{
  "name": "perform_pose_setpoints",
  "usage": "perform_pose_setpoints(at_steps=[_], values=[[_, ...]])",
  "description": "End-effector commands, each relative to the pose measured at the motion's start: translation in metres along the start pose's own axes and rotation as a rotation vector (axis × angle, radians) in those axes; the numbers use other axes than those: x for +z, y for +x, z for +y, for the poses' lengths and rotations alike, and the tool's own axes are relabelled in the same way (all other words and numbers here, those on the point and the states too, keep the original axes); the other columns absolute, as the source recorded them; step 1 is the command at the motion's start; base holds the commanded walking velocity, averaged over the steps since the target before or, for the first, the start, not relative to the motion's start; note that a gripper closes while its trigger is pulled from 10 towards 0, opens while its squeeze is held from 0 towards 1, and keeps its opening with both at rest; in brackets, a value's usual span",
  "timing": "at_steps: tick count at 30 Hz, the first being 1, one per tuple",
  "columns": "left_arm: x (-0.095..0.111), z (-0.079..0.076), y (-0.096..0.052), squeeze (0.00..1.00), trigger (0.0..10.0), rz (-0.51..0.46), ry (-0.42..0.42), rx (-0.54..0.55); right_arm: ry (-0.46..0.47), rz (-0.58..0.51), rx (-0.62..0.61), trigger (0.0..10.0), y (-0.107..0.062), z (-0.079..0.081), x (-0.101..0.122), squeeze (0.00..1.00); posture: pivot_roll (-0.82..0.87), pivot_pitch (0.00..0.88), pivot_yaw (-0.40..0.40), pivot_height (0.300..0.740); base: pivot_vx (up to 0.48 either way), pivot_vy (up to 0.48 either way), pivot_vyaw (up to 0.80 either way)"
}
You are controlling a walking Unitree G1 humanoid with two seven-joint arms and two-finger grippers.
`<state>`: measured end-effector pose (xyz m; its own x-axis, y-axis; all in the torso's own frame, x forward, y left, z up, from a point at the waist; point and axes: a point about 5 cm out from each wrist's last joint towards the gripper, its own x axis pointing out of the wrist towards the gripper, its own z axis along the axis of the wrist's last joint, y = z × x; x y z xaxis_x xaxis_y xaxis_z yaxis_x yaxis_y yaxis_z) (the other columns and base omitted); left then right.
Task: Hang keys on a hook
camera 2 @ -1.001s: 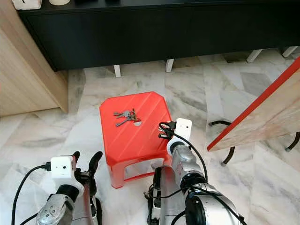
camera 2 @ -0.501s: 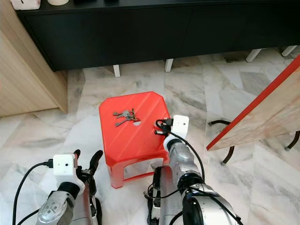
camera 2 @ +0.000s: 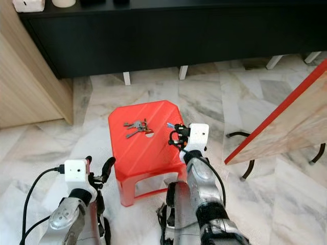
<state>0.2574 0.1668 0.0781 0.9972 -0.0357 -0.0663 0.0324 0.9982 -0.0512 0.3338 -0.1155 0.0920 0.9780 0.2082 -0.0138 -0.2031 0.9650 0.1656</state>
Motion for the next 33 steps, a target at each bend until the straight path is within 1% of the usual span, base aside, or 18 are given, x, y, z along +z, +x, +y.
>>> perform_pose_setpoints(at_steps=[1, 4, 9, 16, 19, 26, 30, 33], values=[[-0.008, 0.002, 0.000, 0.00, 10.0, 0.022, -0.003, 0.008, -0.026, -0.010, -0.012, 10.0, -0.004, -0.004, 0.004, 0.00, 0.02, 0.152, -0.114, 0.564, 0.000, 0.000, 0.00], [-0.011, 0.001, 0.006, 0.00, 10.0, 0.019, -0.008, 0.008, -0.023, -0.032, -0.049, 10.0, -0.016, -0.012, 0.007, 0.00, 0.01, 0.130, -0.108, 0.564, 0.000, 0.000, 0.00], [-0.012, 0.000, 0.011, 0.00, 10.0, 0.017, -0.013, 0.003, -0.022, -0.032, -0.086, 10.0, -0.021, -0.017, 0.010, 0.00, 0.01, 0.114, -0.104, 0.564, 0.000, 0.000, 0.00], [-0.013, 0.002, 0.018, 0.00, 10.0, 0.001, -0.015, 0.001, -0.013, -0.039, -0.076, 10.0, -0.017, -0.010, 0.017, 0.00, 0.02, 0.090, -0.102, 0.564, 0.000, 0.000, 0.00], [-0.012, 0.002, 0.021, 0.00, 10.0, -0.009, -0.017, 0.003, -0.017, -0.063, -0.068, 10.0, -0.015, -0.008, 0.022, 0.00, 0.02, 0.083, -0.104, 0.564, 0.000, 0.000, 0.00], [-0.012, -0.002, 0.024, 0.00, 10.0, -0.022, -0.023, -0.006, -0.020, -0.058, -0.066, 10.0, -0.014, -0.006, 0.022, 0.00, 0.02, 0.071, -0.101, 0.609, 0.000, 0.000, 0.00], [-0.011, -0.003, 0.026, 0.00, 10.0, -0.026, -0.026, -0.007, -0.018, -0.056, -0.065, 10.0, -0.013, -0.005, 0.022, 0.00, 0.02, 0.061, -0.104, 0.624, 0.000, 0.000, 0.00], [-0.011, -0.004, 0.027, 0.00, 10.0, -0.032, -0.028, -0.007, -0.016, -0.060, -0.056, 10.0, -0.012, -0.003, 0.022, 0.00, 0.02, 0.060, -0.104, 0.644, 0.000, 0.000, 0.00]])
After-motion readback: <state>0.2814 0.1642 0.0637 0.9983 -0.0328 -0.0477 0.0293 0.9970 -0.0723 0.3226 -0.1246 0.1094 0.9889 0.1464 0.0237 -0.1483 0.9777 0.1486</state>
